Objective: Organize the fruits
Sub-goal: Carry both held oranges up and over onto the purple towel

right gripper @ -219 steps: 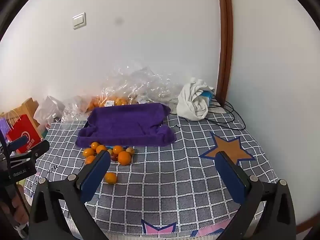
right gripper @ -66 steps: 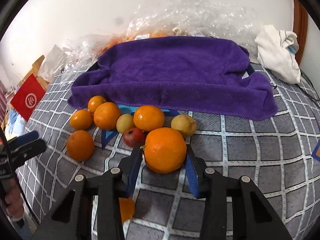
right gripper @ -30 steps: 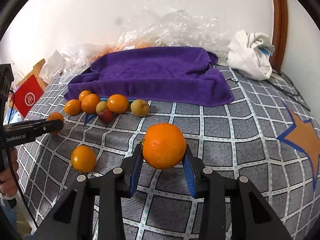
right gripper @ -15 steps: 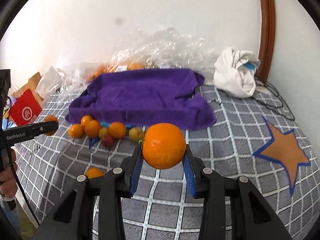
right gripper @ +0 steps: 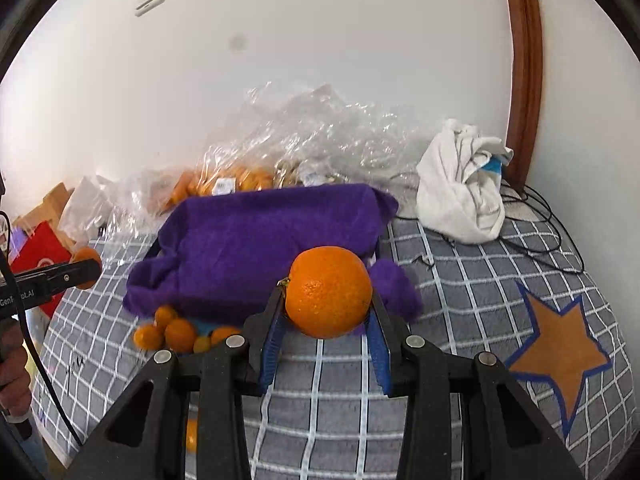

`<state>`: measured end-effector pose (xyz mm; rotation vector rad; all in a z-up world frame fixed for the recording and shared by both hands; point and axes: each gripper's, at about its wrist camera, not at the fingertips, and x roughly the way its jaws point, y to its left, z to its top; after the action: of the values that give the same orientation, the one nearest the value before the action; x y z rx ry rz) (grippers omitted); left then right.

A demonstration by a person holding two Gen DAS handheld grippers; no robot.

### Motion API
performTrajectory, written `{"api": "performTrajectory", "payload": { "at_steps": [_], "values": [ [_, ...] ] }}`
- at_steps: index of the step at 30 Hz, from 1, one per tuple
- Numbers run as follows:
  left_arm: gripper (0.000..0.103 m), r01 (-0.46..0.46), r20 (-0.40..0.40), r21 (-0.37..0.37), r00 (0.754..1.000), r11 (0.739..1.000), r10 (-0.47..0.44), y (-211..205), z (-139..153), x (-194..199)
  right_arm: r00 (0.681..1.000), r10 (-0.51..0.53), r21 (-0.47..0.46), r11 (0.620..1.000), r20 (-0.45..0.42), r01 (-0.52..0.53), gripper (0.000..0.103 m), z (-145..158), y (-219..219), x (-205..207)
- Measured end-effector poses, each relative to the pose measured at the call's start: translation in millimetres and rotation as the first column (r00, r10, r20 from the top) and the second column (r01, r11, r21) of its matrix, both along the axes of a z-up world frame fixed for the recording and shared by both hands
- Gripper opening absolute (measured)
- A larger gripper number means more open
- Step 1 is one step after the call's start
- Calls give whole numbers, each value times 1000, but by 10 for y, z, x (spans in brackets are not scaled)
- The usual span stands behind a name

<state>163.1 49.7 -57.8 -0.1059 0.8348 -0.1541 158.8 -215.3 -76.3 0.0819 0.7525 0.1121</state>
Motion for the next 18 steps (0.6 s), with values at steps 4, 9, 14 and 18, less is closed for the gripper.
{"api": "performTrajectory", "payload": {
  "at_steps": [4,9,14,18],
  "values": [
    [40,6,9,10,1000,1000,-6,20,61,184,1000,-10,10,1000,-2,10,38,11,-5,174],
    [40,11,8,12,1000,1000,-11,21,66,417,1000,-11,-6,1000,-12,11,38,-11,26,402],
    [40,7,-7,11,1000,1000,-7,16,13,694,1000,1,-14,1000,-15,-2,38,-46,74,641],
    [40,8,-21,12,1000,1000,-8,-5,-32,912,1000,9,-19,1000,-17,-10,38,-76,121,827]
  ]
}}
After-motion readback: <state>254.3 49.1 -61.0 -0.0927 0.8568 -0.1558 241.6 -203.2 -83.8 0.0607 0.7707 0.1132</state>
